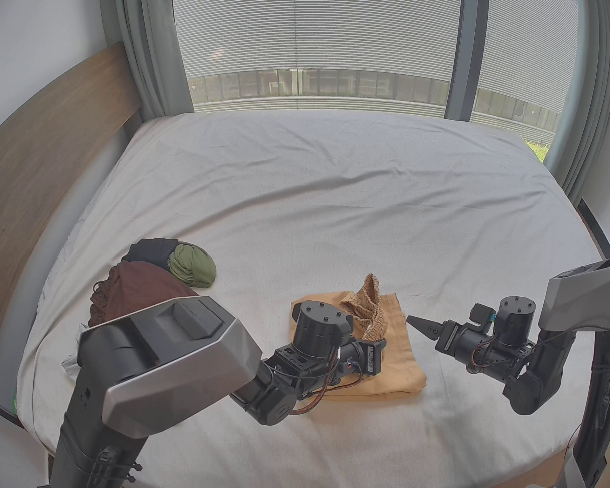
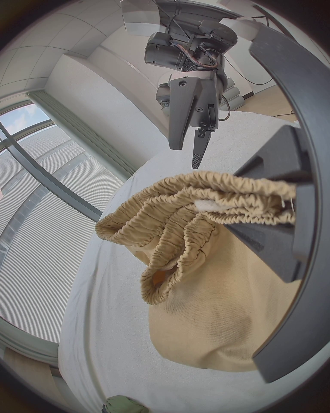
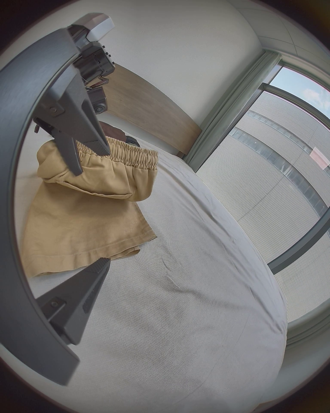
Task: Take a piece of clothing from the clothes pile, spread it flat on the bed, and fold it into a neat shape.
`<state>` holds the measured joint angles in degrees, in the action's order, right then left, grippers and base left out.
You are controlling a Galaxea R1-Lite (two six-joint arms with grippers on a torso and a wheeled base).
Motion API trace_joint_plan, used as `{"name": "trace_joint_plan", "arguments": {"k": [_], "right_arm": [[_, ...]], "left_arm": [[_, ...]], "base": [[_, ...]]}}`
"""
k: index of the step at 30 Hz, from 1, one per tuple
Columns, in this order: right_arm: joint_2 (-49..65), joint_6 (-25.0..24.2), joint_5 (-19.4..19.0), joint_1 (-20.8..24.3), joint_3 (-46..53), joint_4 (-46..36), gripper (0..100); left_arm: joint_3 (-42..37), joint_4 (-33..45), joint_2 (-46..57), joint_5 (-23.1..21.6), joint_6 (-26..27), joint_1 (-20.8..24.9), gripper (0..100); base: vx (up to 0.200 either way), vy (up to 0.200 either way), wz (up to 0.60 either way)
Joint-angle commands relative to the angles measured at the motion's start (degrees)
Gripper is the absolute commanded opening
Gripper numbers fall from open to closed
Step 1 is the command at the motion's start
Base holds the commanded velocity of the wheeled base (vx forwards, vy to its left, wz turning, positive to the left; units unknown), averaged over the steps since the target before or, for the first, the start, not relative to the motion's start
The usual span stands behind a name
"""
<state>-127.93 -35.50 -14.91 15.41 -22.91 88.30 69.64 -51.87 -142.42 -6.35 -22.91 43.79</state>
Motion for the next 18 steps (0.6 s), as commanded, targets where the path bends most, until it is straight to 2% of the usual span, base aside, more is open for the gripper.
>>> {"name": "trace_joint_plan", "arguments": {"k": [1,2,12,18], "right_arm": [[0.0,0.0,0.0,0.1,0.0,0.0,100],[0.0,0.0,0.0,0.1,0.0,0.0,100],[-0.5,0.0,0.0,0.5,0.1,0.0,100],[-0.7,-0.7,-0.2,1.0,0.3,0.0,100]], "left_arm": [[0.7,-0.1,-0.8,0.0,0.0,0.1,0],[0.8,-0.1,-1.0,0.0,0.0,0.1,100],[1.5,-0.6,-0.7,2.2,0.0,0.5,100],[-2.8,-1.1,2.9,3.4,0.0,-0.8,100]], "base": [[0.000,0.000,0.00],[0.000,0.000,0.00],[0.000,0.000,0.00],[0.000,0.000,0.00]]}}
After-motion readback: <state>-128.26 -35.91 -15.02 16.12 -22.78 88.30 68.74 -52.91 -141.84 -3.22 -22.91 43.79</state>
